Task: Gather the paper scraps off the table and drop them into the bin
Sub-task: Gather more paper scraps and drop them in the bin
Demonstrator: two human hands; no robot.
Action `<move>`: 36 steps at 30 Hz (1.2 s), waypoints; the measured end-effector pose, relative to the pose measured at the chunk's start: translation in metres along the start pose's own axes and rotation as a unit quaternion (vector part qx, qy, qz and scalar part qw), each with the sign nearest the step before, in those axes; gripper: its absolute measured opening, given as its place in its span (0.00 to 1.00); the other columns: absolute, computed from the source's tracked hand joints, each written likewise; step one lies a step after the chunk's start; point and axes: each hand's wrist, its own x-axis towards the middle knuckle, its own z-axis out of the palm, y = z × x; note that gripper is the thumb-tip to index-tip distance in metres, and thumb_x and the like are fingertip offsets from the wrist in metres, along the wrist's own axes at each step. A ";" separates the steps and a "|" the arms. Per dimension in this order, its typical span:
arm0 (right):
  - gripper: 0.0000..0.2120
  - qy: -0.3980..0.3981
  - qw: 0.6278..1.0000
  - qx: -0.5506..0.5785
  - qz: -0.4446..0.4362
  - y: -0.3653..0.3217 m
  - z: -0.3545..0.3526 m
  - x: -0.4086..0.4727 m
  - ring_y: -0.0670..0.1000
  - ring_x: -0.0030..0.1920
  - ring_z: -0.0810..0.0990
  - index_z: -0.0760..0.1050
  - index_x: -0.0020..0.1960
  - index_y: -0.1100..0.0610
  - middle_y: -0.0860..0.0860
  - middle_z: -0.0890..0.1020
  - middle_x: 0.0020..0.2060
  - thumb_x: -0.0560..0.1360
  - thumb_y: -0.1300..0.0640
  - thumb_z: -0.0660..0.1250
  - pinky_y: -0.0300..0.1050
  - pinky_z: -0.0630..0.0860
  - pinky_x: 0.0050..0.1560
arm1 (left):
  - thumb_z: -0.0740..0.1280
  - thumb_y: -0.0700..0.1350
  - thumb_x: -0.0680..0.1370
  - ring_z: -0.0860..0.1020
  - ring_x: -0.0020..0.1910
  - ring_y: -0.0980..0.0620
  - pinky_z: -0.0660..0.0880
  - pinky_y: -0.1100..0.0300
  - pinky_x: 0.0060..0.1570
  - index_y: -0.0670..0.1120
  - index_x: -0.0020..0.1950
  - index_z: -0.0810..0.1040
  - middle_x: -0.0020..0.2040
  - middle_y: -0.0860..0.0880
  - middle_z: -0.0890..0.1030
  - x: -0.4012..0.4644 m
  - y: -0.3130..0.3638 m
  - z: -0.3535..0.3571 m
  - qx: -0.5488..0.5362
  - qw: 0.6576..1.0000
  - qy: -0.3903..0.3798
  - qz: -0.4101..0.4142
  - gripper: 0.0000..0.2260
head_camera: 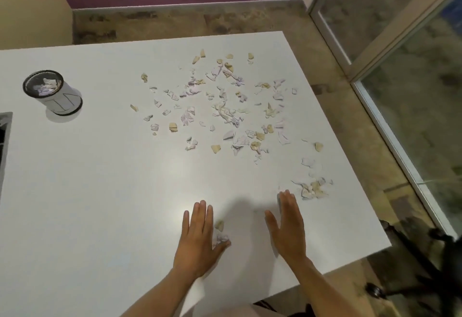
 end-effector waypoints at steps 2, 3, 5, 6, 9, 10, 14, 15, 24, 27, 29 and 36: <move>0.31 0.014 1.000 -0.007 0.024 0.015 -0.006 0.002 0.52 0.78 0.54 0.58 0.77 0.57 0.52 0.60 0.77 0.80 0.43 0.59 0.51 0.58 0.76 | 0.54 0.67 0.77 0.53 0.78 0.40 0.51 0.41 0.74 0.37 0.77 0.58 0.79 0.38 0.56 0.011 0.013 0.002 -0.002 1.000 0.013 0.002 0.41; 0.32 0.021 0.999 -0.011 0.037 0.022 -0.010 0.002 0.52 0.78 0.53 0.56 0.78 0.57 0.52 0.58 0.78 0.80 0.42 0.58 0.51 0.57 0.76 | 0.54 0.67 0.78 0.52 0.79 0.41 0.50 0.42 0.75 0.37 0.77 0.58 0.79 0.39 0.56 0.016 0.019 0.002 -0.006 1.000 0.022 0.002 0.40; 0.33 0.036 0.997 -0.008 0.064 0.036 -0.017 0.006 0.51 0.78 0.52 0.52 0.79 0.54 0.50 0.56 0.78 0.80 0.39 0.56 0.48 0.53 0.75 | 0.53 0.66 0.79 0.52 0.79 0.41 0.48 0.42 0.76 0.36 0.77 0.57 0.79 0.39 0.56 0.027 0.028 0.003 -0.015 0.999 0.039 0.002 0.39; 0.34 0.045 0.996 -0.003 0.079 0.043 -0.021 0.008 0.51 0.78 0.52 0.51 0.79 0.53 0.50 0.55 0.79 0.80 0.38 0.55 0.47 0.52 0.74 | 0.54 0.65 0.79 0.52 0.79 0.41 0.48 0.42 0.76 0.36 0.77 0.57 0.79 0.39 0.56 0.031 0.032 0.003 -0.023 0.999 0.046 0.003 0.38; 0.34 0.061 0.990 0.008 0.130 0.065 -0.030 0.020 0.54 0.78 0.54 0.52 0.79 0.54 0.53 0.54 0.79 0.79 0.37 0.55 0.50 0.54 0.74 | 0.52 0.64 0.80 0.50 0.79 0.42 0.47 0.43 0.76 0.37 0.78 0.55 0.79 0.41 0.54 0.043 0.036 0.003 -0.036 0.998 0.050 0.005 0.37; 0.35 0.062 0.987 0.014 0.148 0.071 -0.033 0.025 0.55 0.78 0.53 0.52 0.79 0.54 0.53 0.53 0.79 0.79 0.37 0.56 0.51 0.55 0.75 | 0.51 0.64 0.80 0.49 0.79 0.44 0.46 0.45 0.76 0.38 0.79 0.54 0.80 0.42 0.53 0.047 0.036 0.003 -0.037 0.998 0.047 0.004 0.37; 0.38 0.070 0.979 0.044 0.185 0.087 -0.040 0.052 0.57 0.78 0.51 0.50 0.79 0.57 0.57 0.52 0.79 0.78 0.37 0.56 0.54 0.54 0.76 | 0.49 0.65 0.80 0.45 0.80 0.47 0.43 0.47 0.77 0.41 0.80 0.51 0.80 0.44 0.51 0.059 0.037 0.003 -0.047 0.998 0.044 0.008 0.37; 0.38 0.069 0.979 0.047 0.187 0.088 -0.041 0.060 0.57 0.78 0.51 0.50 0.79 0.58 0.59 0.52 0.78 0.78 0.38 0.57 0.55 0.53 0.76 | 0.49 0.65 0.80 0.46 0.80 0.47 0.44 0.47 0.77 0.41 0.80 0.51 0.80 0.44 0.52 0.062 0.037 0.002 -0.049 0.998 0.043 0.011 0.37; 0.33 -0.026 0.999 -0.006 0.022 0.067 -0.016 0.073 0.54 0.79 0.47 0.49 0.79 0.60 0.57 0.53 0.79 0.81 0.43 0.53 0.54 0.43 0.77 | 0.49 0.64 0.81 0.44 0.80 0.49 0.39 0.49 0.77 0.43 0.80 0.51 0.80 0.47 0.51 0.080 0.040 -0.001 -0.027 0.998 0.015 0.047 0.34; 0.32 -0.045 0.997 0.005 -0.066 0.055 -0.010 0.065 0.51 0.79 0.46 0.50 0.79 0.60 0.54 0.53 0.78 0.81 0.43 0.50 0.49 0.40 0.77 | 0.48 0.65 0.81 0.43 0.80 0.51 0.42 0.48 0.77 0.44 0.80 0.50 0.80 0.49 0.50 0.086 0.040 -0.006 -0.045 0.995 0.001 0.087 0.35; 0.30 -0.021 0.996 0.042 -0.080 0.053 -0.013 0.066 0.50 0.78 0.50 0.54 0.78 0.60 0.54 0.57 0.77 0.82 0.44 0.52 0.45 0.45 0.77 | 0.53 0.65 0.80 0.43 0.79 0.53 0.44 0.48 0.77 0.45 0.80 0.52 0.80 0.50 0.50 0.095 0.039 -0.014 -0.087 0.990 0.003 0.113 0.35; 0.28 0.117 0.991 0.014 0.064 0.063 -0.044 0.124 0.57 0.75 0.61 0.64 0.74 0.60 0.58 0.65 0.75 0.80 0.44 0.57 0.51 0.59 0.74 | 0.57 0.63 0.79 0.59 0.76 0.40 0.62 0.41 0.71 0.42 0.72 0.68 0.76 0.40 0.63 0.171 0.034 -0.077 -0.109 0.983 0.146 0.029 0.31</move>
